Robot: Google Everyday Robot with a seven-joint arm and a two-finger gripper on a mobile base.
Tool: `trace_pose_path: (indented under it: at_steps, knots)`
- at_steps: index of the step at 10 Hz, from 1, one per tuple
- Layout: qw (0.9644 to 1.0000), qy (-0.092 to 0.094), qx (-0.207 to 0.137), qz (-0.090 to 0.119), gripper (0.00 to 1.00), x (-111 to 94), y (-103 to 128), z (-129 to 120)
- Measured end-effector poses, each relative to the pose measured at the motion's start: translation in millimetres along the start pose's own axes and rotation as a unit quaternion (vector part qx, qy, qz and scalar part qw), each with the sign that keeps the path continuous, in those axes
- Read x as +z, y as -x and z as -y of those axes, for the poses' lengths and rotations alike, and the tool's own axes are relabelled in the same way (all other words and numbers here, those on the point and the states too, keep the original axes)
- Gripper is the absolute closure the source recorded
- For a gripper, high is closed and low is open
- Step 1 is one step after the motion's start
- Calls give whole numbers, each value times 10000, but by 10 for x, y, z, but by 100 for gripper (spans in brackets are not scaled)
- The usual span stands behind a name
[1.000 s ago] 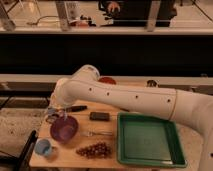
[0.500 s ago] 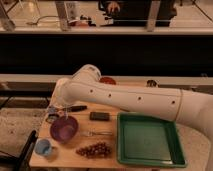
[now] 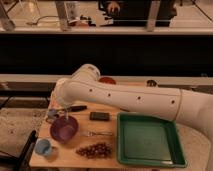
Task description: Place towel in purple bowl
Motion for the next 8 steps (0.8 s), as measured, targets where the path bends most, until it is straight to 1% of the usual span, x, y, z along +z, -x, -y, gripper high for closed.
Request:
trace_pose_path:
  at_steps: [6,7,8]
  knots:
    - [10000,4,27,8,20,22,-27,-9]
    - [9999,33,106,-110,23,48,-67,-20]
    - [9998,22,130,-136,30,68,-86,1]
